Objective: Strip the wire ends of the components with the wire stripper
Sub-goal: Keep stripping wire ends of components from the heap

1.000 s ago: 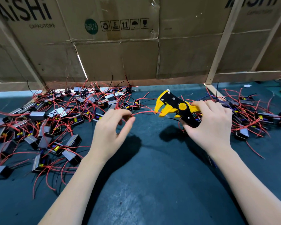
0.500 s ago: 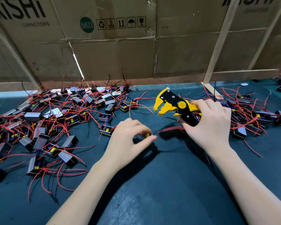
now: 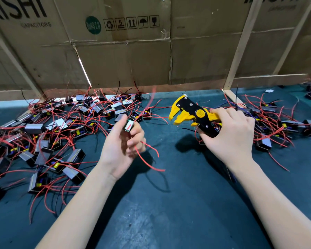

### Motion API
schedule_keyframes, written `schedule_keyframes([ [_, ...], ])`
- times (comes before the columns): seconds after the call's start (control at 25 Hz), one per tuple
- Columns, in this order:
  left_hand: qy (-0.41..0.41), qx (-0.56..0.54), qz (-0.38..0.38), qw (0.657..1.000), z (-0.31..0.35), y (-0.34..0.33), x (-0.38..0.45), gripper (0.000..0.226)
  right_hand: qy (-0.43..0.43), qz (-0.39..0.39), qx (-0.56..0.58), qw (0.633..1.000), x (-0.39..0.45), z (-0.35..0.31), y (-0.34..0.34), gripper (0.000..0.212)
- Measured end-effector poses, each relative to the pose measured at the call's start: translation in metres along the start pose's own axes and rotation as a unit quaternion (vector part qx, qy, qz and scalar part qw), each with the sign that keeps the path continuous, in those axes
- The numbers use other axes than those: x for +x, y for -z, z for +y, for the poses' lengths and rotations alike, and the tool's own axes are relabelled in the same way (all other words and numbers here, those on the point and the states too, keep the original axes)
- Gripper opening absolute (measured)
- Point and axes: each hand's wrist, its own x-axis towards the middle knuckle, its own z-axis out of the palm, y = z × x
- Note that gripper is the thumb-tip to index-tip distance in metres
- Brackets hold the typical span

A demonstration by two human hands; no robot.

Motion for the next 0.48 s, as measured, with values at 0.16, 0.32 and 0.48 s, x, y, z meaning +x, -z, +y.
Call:
schedule_keyframes([
  [0.16, 0.015, 0.312, 0.07, 0.948, -0.011, -0.004, -0.002, 0.03, 0.009, 0.004, -0.001, 1.0, -0.001, -0.001, -0.001, 0.043],
  [0.32, 0.033, 0.336, 0.078, 0.938, -0.019, -0.014, 0.0, 0.037, 0.03, -0.014, 0.007, 0.999, 0.0, -0.001, 0.0, 0.044],
  [0.48, -0.058, 0.347, 0.04, 0.935, -0.014, -0.012, -0.003, 0.03, 0.043, -0.032, 0.013, 0.998, -0.001, -0.006, 0.003, 0.044],
])
